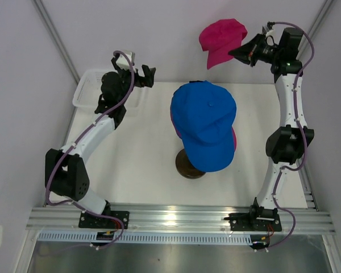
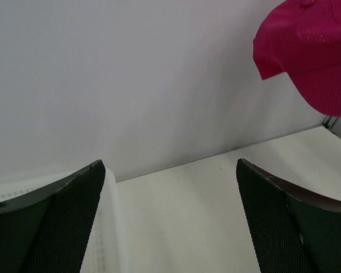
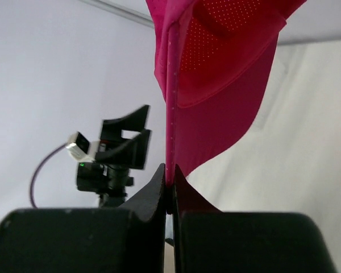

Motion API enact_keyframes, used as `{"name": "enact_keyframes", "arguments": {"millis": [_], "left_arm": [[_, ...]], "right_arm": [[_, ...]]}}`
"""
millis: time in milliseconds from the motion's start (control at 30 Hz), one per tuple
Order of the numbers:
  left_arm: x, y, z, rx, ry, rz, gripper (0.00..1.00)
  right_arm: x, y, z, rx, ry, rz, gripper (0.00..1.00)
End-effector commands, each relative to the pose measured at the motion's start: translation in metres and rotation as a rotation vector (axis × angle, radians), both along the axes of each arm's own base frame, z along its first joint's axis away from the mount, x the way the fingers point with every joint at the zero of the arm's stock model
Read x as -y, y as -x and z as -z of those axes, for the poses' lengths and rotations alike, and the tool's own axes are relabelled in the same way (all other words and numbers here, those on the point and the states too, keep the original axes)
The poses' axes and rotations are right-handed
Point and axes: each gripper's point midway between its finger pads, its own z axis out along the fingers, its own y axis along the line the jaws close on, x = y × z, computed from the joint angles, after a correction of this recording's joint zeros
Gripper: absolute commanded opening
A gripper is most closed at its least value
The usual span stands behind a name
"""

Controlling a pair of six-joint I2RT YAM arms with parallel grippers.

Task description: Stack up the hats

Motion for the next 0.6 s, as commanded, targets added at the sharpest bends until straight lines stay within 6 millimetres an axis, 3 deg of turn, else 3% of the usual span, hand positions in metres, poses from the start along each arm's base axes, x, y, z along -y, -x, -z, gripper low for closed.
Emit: {"name": "enact_keyframes", "arguments": {"millis": [0, 33, 67, 100, 167, 200, 267, 400, 567], "left_arm": [[-0.002, 0.017, -0.047, 0.093, 0.041, 0.027, 0.99], [-0.002, 0.017, -0.044, 0.085, 0.049, 0.026, 1.0], [-0.003, 0.017, -0.044, 0.086, 0.06, 0.022, 0.99], [-0.003, 0.018, -0.036, 0.07, 0.065, 0.02, 1.0], [-0.005, 0.021, -0.04, 0.088, 0.094, 0.026, 0.99], [-0.004, 0.023, -0.029, 0.068, 0.102, 0.033, 0.99], [-0.012, 0.028, -0.036, 0.092, 0.128, 0.025, 1.0], [-0.031, 0.034, -0.034, 0.085, 0.186, 0.006, 0.99], [-0.046, 0.041, -0.035, 0.085, 0.209, 0.0, 0.98]], "right_arm": [[-0.037, 0.054, -0.125, 0.276, -0.127, -0.056, 0.0], [-0.042, 0.057, -0.14, 0.301, -0.15, -0.041, 0.0], [-0.058, 0.075, -0.162, 0.319, -0.192, -0.07, 0.0], [-0.064, 0.082, -0.175, 0.353, -0.215, -0.074, 0.0], [-0.071, 0.099, -0.202, 0.404, -0.263, -0.064, 0.0], [-0.079, 0.109, -0.209, 0.408, -0.279, -0.074, 0.0], [-0.085, 0.118, -0.218, 0.418, -0.285, -0.054, 0.0], [-0.098, 0.163, -0.227, 0.395, -0.245, -0.067, 0.0], [-0.112, 0.214, -0.221, 0.346, -0.236, -0.113, 0.0]]}}
